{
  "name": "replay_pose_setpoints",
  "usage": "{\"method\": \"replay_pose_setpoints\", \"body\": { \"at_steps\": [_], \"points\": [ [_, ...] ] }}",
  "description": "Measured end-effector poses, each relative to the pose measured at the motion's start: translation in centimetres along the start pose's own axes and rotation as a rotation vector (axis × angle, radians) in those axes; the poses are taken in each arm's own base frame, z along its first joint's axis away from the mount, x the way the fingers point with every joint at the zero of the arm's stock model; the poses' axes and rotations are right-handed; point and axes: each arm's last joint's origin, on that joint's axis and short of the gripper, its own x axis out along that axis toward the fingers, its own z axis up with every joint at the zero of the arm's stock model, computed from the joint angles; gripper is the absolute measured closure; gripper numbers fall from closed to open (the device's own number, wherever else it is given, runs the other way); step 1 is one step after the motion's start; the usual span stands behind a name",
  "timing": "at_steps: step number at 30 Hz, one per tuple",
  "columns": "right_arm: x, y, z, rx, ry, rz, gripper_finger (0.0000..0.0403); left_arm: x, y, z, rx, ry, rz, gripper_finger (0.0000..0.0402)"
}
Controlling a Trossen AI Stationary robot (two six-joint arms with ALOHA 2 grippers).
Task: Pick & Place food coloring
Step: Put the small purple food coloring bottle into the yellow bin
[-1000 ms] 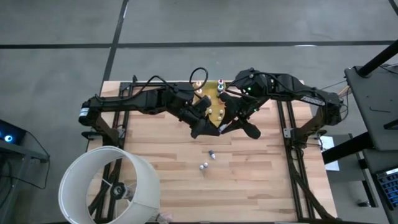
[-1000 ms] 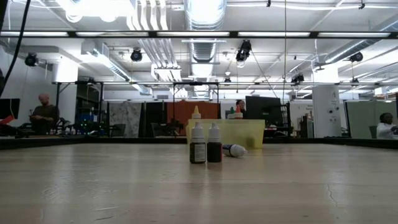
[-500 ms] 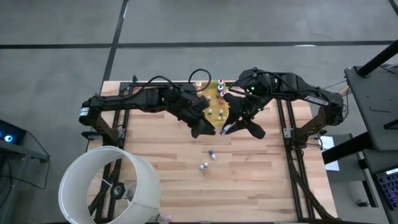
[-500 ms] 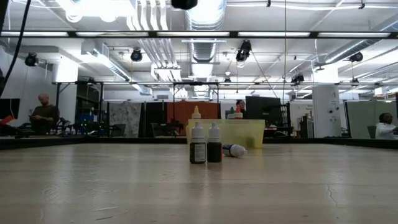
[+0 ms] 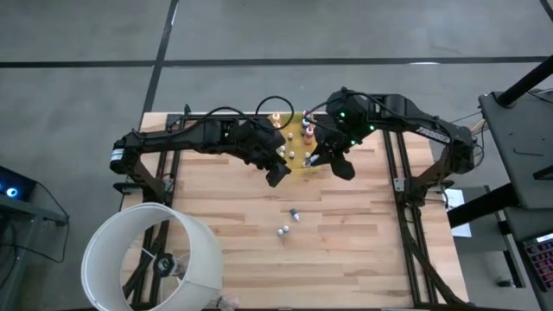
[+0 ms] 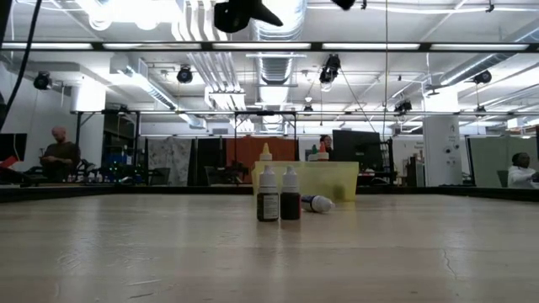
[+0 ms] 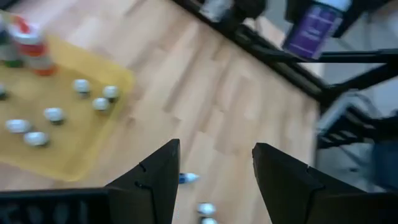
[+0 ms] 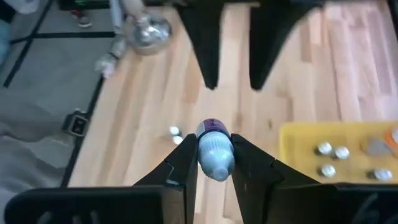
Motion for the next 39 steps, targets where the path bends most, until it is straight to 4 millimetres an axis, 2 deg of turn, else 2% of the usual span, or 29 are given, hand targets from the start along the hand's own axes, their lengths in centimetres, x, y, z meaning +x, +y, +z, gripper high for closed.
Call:
{"method": "replay_pose_setpoints", "body": {
  "at_steps": [3, 9, 13, 16, 20, 23, 31, 39],
  "points": [
    [0.4, -1.5, -0.7, 0.038, 0.026, -0.029, 0.0332, -0.1, 0.2, -0.1, 0.026, -0.004, 0.051, 0.0228],
    [1.5, -4.3, -2.4, 0.089, 0.086, -0.067, 0.0333, -0.9, 0.1, 0.0, 0.071, -0.027, 0.038, 0.0228],
    [1.8, -5.5, -3.3, 0.123, 0.114, -0.083, 0.0333, -2.3, 0.3, -0.9, 0.088, -0.039, 0.028, 0.0228],
    [2.2, -6.4, -3.7, 0.130, 0.129, -0.095, 0.0333, -3.3, 1.2, -2.3, 0.077, -0.051, 0.080, 0.0228],
    [3.0, -7.9, -4.0, 0.151, 0.155, -0.125, 0.0333, -3.8, 3.2, -4.3, 0.059, -0.070, 0.215, 0.0228],
    [3.9, -9.3, -4.0, 0.164, 0.174, -0.141, 0.0332, -4.2, 4.2, -5.2, 0.005, -0.102, 0.222, 0.0228],
    [7.9, -13.5, -3.9, 0.109, 0.328, -0.309, 0.0333, -4.5, 5.1, -6.5, -0.034, -0.162, 0.192, 0.0228],
    [11.9, -16.5, -4.0, 0.073, 0.408, -0.292, 0.0332, -4.5, 5.1, -6.3, -0.012, -0.191, 0.180, 0.0228]
  ]
}}
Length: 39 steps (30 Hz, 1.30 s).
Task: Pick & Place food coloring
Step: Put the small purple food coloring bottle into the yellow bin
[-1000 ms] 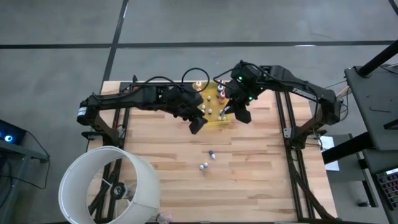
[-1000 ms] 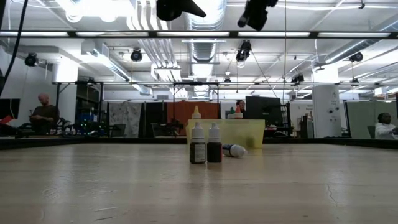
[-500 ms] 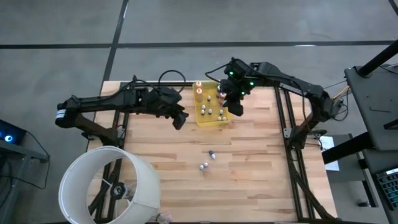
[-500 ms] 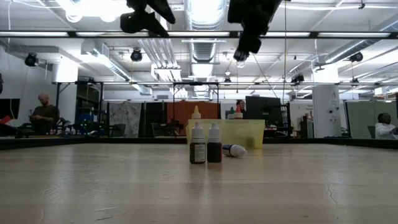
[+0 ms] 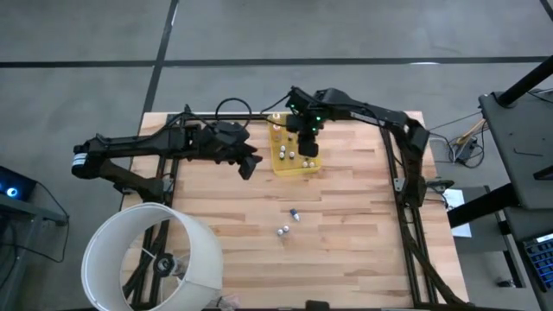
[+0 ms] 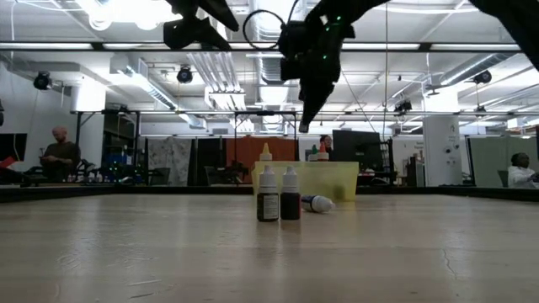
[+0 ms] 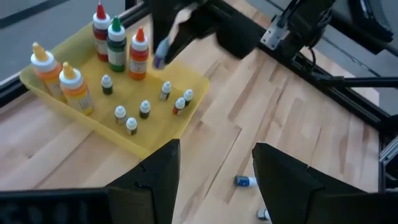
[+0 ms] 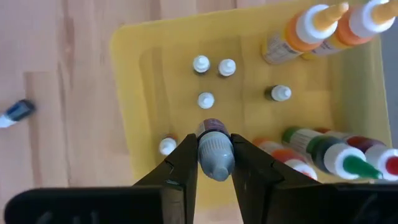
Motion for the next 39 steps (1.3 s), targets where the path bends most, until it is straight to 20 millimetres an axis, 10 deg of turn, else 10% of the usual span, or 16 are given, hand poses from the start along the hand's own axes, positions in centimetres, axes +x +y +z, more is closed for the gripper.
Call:
{"method": "replay_pose_setpoints", "body": {
  "at_steps": [16, 39],
  "points": [
    [6.3, -3.0, 2.2, 0.037, 0.091, -0.028, 0.0332, 0.0, 0.0, 0.2, -0.001, -0.015, -0.007, 0.0228],
    [10.4, -4.0, 0.0, 0.200, 0.105, -0.034, 0.0332, 0.0, 0.0, 0.2, -0.002, -0.026, 0.013, 0.0228]
  ]
}}
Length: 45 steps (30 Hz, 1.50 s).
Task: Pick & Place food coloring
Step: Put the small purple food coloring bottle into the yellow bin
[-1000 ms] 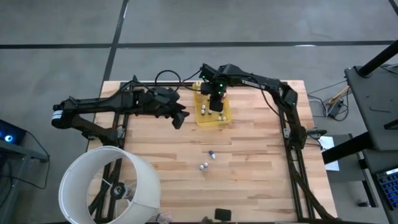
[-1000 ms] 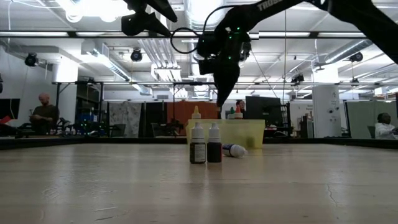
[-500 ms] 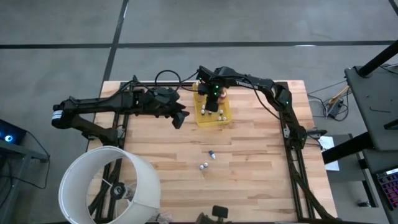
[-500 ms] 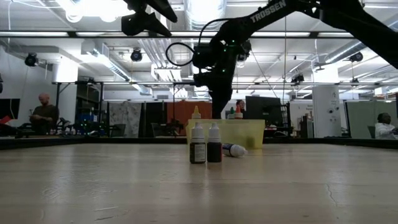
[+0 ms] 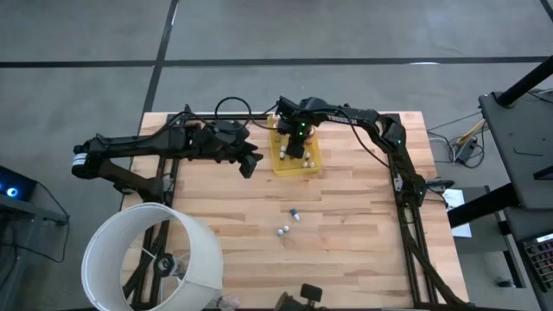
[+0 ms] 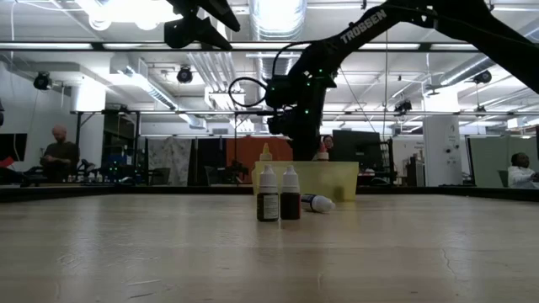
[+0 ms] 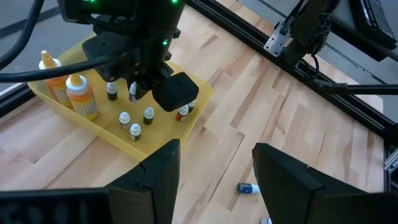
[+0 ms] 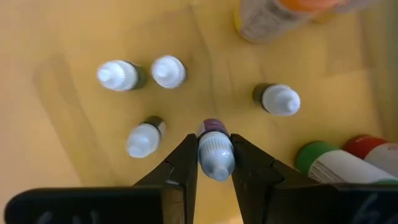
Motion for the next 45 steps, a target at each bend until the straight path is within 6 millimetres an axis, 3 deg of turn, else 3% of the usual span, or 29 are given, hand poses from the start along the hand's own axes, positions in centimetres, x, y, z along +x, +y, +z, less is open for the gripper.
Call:
{"method": "replay_pose_setpoints", "body": {
  "at_steps": [14, 31, 45],
  "points": [
    [0.9, -0.1, -0.4, 0.001, -0.010, -0.007, 0.0332, 0.0, 0.0, 0.0, 0.000, 0.000, 0.000, 0.0228],
    [-1.6, -0.3, 0.7, -0.139, -0.019, -0.041, 0.0332, 0.0, 0.0, 0.0, 0.000, 0.000, 0.000, 0.0228],
    [-1.7, 0.0, 0.6, -0.230, 0.010, -0.034, 0.0326, 0.0, 0.0, 0.0, -0.008, 0.000, 0.000, 0.0228]
  ]
}}
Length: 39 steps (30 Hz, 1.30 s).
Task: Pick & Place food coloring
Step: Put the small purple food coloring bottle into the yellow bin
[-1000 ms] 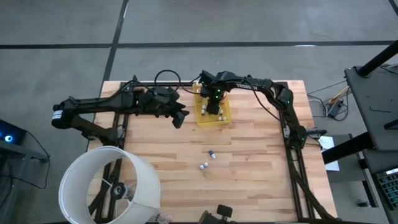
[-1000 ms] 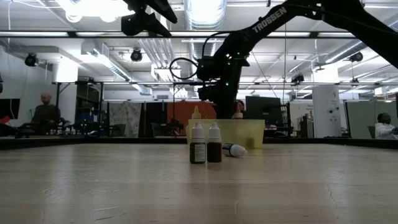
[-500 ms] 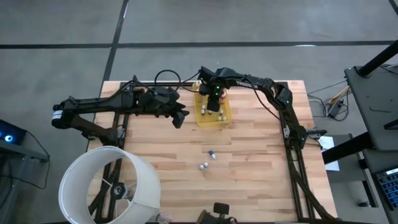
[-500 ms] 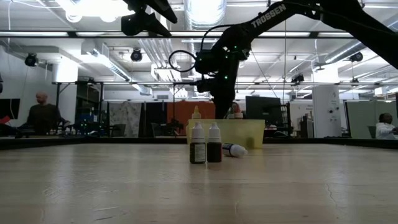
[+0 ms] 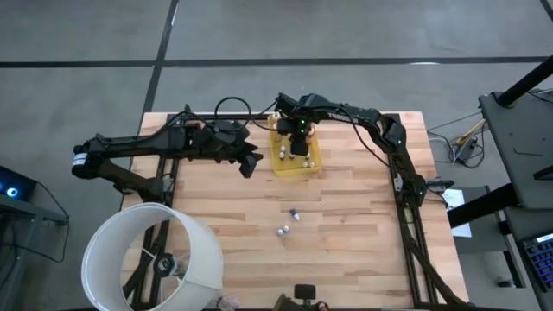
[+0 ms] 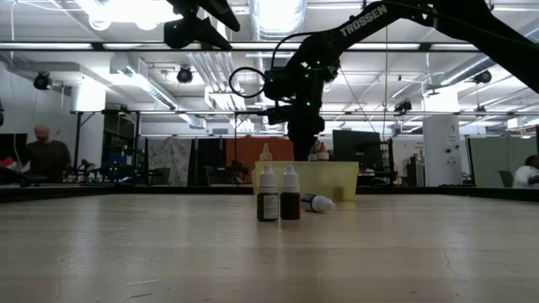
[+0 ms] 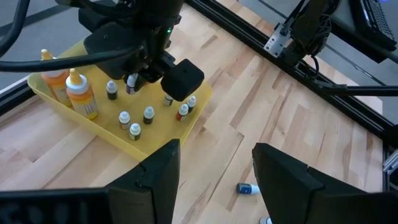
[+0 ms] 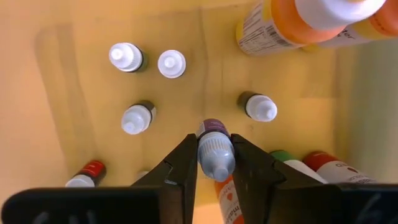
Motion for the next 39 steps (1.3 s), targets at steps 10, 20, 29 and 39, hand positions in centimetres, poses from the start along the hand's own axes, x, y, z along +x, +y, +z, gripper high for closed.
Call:
{"method": "replay_pose_setpoints", "body": {
  "at_steps": [10, 20, 29, 39],
  "points": [
    [-0.03, 0.25, 0.21, -0.031, -0.005, -0.003, 0.0327, 0.00, 0.00, 0.00, -0.001, 0.000, 0.000, 0.0228],
    [0.11, 0.59, 0.31, -0.044, 0.009, -0.011, 0.0325, 0.00, 0.00, 0.00, 0.002, 0.000, 0.000, 0.0228],
    [0.01, 0.58, 0.37, -0.042, 0.007, -0.014, 0.0328, 0.00, 0.00, 0.00, 0.003, 0.000, 0.000, 0.0228],
    [-0.71, 0.65, 0.93, -0.039, -0.019, -0.021, 0.0328, 0.00, 0.00, 0.00, 0.003, 0.000, 0.000, 0.0228]
  ]
}}
